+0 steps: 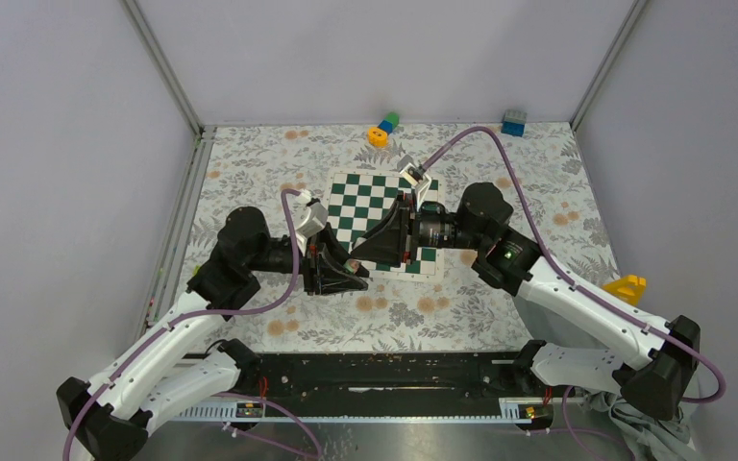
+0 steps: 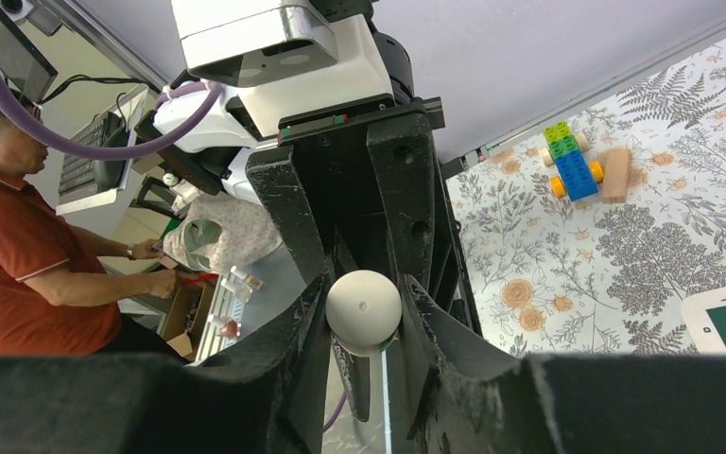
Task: Paint the nails
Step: Close the nail polish bottle.
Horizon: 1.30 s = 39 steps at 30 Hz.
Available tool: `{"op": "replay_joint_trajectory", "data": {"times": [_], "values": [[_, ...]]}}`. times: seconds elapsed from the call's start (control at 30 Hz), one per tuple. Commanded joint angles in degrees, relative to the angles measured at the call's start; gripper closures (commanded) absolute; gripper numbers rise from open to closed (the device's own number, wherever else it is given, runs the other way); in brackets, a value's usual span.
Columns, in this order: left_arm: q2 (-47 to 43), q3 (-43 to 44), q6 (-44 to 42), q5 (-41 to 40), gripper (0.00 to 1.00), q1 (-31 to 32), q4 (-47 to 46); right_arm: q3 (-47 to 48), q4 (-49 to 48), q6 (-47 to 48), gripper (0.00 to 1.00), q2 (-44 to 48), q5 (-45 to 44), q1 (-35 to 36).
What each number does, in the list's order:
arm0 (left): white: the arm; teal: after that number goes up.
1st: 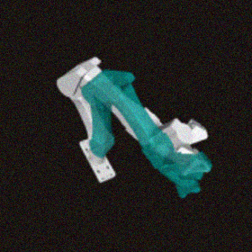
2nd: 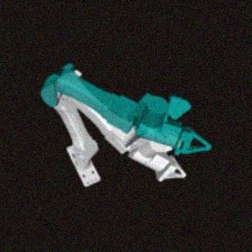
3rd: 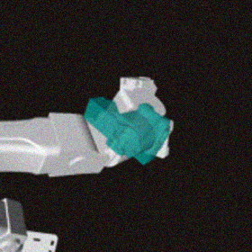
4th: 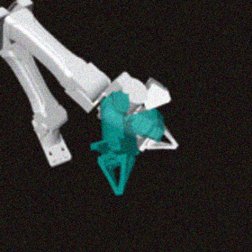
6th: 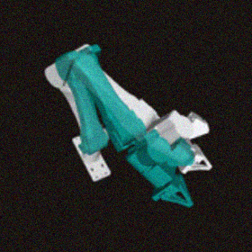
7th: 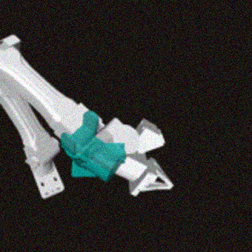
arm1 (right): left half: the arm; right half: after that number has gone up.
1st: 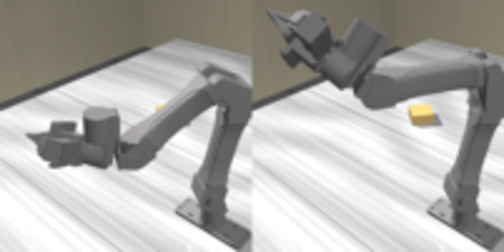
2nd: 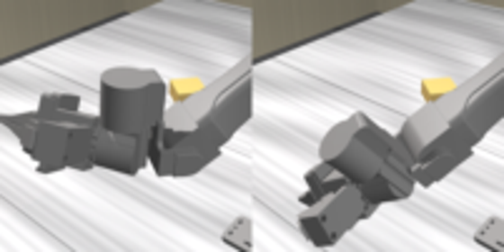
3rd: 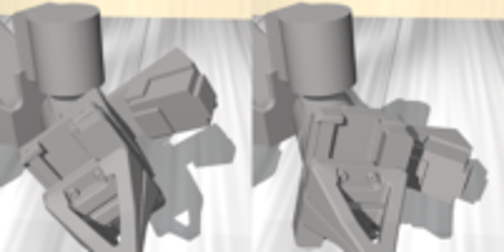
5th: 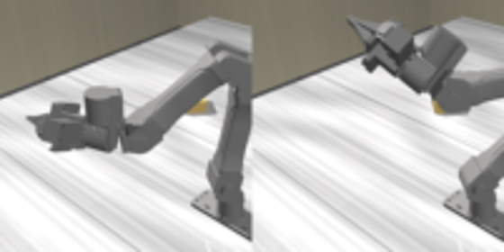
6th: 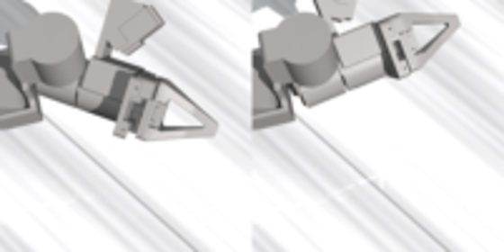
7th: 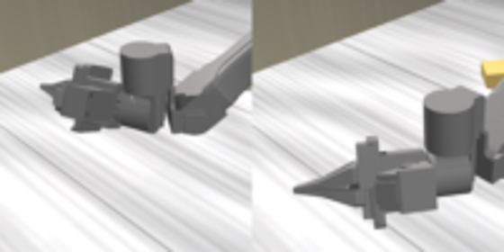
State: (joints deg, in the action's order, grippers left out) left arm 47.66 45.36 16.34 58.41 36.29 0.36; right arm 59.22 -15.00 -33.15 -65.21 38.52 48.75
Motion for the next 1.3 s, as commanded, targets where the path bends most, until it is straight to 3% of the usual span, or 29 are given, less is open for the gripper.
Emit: {"op": "replay_joint_trajectory", "data": {"times": [0.0,0.8,1.27], "values": [[-1.0,1.2,-0.9,-1.3,1.0,0.2,-3.3,-0.7,-3.2,-0.8,1.0,0.8,0.6,0.8],[-2.3,1.3,-2.8,-8.8,1.0,0.1,-0.6,-2.3,-0.9,3.2,1.0,2.2,-4.4,5.0],[-3.4,0.8,-4.8,-19.6,1.0,0.1,2.0,-3.4,1.1,0.5,1.0,0.5,-20.5,11.0]]}}
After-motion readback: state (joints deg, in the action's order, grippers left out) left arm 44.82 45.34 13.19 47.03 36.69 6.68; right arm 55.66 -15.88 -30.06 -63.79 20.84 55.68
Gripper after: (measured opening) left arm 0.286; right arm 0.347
